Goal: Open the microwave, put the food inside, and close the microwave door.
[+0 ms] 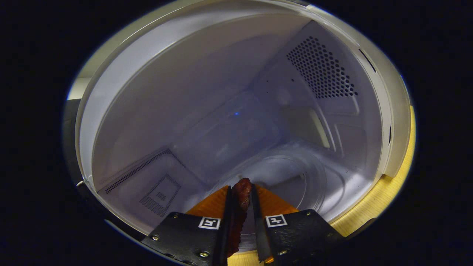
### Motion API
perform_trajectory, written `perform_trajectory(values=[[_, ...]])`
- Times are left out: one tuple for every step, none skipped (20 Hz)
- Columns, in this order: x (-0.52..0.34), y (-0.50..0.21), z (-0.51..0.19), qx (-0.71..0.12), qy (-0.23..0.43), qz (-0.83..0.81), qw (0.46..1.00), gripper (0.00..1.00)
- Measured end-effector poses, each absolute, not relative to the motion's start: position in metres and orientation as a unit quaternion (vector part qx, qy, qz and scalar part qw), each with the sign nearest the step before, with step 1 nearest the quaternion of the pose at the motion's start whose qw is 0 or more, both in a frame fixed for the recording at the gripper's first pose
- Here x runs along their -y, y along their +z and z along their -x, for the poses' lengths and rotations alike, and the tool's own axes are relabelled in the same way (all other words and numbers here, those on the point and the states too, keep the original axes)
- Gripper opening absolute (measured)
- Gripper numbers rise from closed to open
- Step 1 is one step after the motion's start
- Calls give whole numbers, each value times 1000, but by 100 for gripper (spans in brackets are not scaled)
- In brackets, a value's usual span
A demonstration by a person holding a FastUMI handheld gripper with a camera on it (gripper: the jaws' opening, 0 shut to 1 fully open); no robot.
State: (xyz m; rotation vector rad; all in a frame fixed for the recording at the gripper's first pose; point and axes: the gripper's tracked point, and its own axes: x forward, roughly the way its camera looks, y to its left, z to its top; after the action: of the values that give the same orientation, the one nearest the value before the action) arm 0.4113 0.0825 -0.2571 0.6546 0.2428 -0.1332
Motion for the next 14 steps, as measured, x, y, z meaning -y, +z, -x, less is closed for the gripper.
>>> perform_trajectory(values=[[-82, -258, -410, -120, -65, -317, 939, 38], [-79, -259, -409, -122, -69, -312, 940, 46], [-78, -261, -408, -126, -70, -308, 940, 53], [-78, -261, -406, -127, -67, -303, 942, 64], [-79, -259, -404, -125, -68, -292, 946, 70], [-76, -256, -401, -121, -74, -275, 951, 81], [-74, -253, -398, -114, -81, -256, 956, 83], [-73, -250, -395, -110, -85, -240, 961, 85], [-74, -246, -391, -108, -85, -230, 963, 89], [-77, -243, -385, -110, -81, -224, 965, 90], [-79, -241, -379, -114, -79, -216, 967, 90], [-81, -238, -372, -116, -74, -206, 969, 91], [-85, -232, -362, -119, -67, -195, 971, 91], [-88, -229, -351, -125, -60, -185, 973, 91]])
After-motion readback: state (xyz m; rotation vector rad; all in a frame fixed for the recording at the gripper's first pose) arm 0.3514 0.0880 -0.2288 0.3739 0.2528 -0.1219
